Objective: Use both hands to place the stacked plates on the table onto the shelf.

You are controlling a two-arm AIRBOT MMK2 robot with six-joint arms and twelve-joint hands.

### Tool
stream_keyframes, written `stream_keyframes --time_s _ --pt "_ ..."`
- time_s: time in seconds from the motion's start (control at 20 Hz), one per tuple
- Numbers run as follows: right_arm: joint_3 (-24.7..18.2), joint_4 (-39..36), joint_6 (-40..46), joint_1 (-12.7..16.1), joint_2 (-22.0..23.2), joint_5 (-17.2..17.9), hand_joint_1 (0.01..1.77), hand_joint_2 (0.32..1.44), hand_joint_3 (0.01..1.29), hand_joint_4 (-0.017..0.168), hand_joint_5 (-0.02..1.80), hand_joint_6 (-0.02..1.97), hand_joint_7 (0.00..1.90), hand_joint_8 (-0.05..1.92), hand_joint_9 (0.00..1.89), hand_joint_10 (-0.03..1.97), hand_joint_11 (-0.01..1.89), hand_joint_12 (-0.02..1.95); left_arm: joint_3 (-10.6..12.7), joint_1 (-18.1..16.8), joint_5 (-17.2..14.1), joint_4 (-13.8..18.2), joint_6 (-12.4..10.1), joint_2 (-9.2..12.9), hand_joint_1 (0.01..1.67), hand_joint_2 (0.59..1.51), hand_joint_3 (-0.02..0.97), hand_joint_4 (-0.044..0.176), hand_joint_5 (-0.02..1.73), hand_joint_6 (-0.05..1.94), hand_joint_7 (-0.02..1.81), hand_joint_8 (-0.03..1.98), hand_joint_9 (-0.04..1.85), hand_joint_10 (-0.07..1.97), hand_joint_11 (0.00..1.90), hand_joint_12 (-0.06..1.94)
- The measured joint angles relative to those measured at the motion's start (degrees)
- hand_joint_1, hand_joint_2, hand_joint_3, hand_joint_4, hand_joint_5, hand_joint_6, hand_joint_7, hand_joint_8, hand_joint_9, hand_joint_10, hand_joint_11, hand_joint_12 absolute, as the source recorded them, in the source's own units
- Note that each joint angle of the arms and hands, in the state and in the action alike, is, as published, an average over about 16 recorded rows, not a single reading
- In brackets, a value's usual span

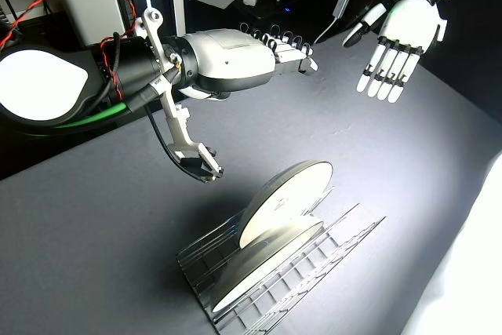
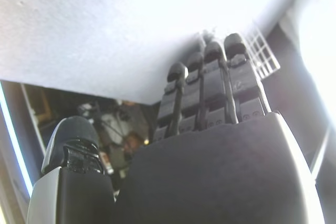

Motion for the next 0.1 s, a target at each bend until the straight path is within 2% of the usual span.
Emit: stream_keyframes --time_s 0.1 --pt "-0.01 -0.02 -0.05 -0.05 0.00 0.00 0.77 1.09 0.02 0.004 0.02 0.03 0.03 0.02 0.02 0.01 0.01 0.52 -0.09 -0.04 0.03 0.03 -0.06 0.08 0.01 1.169 0.007 0.005 0.08 0.01 0.08 0.00 0.08 0.02 0.06 0.09"
